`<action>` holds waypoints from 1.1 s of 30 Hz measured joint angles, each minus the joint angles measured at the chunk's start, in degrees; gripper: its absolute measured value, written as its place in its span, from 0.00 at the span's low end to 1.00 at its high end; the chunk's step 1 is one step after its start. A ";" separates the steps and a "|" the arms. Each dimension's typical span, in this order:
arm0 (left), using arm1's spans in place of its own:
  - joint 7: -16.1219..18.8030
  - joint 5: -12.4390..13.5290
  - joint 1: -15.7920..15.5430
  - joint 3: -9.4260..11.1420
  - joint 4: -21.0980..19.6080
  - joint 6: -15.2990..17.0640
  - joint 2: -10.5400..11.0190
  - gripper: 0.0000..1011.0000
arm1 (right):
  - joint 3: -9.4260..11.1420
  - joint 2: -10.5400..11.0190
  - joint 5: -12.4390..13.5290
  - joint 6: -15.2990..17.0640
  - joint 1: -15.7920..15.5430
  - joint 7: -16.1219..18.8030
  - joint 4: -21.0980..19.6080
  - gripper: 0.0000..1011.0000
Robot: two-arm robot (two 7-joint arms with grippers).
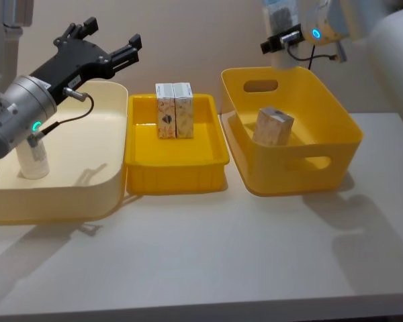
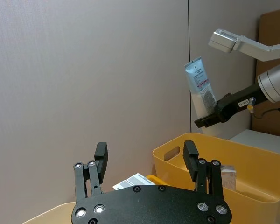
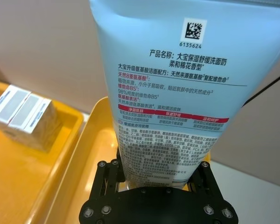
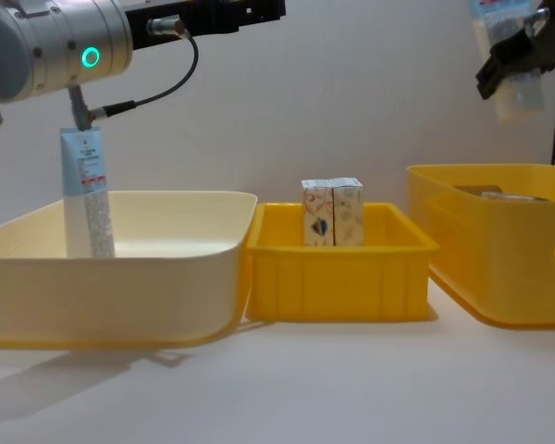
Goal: Bimanual collaborative sorting of washing and personal care products
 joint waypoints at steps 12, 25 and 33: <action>0.00 0.00 0.00 0.00 0.00 0.00 0.00 0.99 | -3.60 -0.24 -0.03 8.40 4.65 9.31 5.12 0.61; 0.00 0.00 0.00 0.00 0.00 0.00 0.00 0.99 | -10.05 -1.10 -1.23 15.22 10.23 21.86 13.49 0.80; 0.00 0.00 0.00 -0.01 0.00 0.00 0.00 0.99 | -14.44 -1.89 -2.40 17.88 13.21 29.71 18.69 0.99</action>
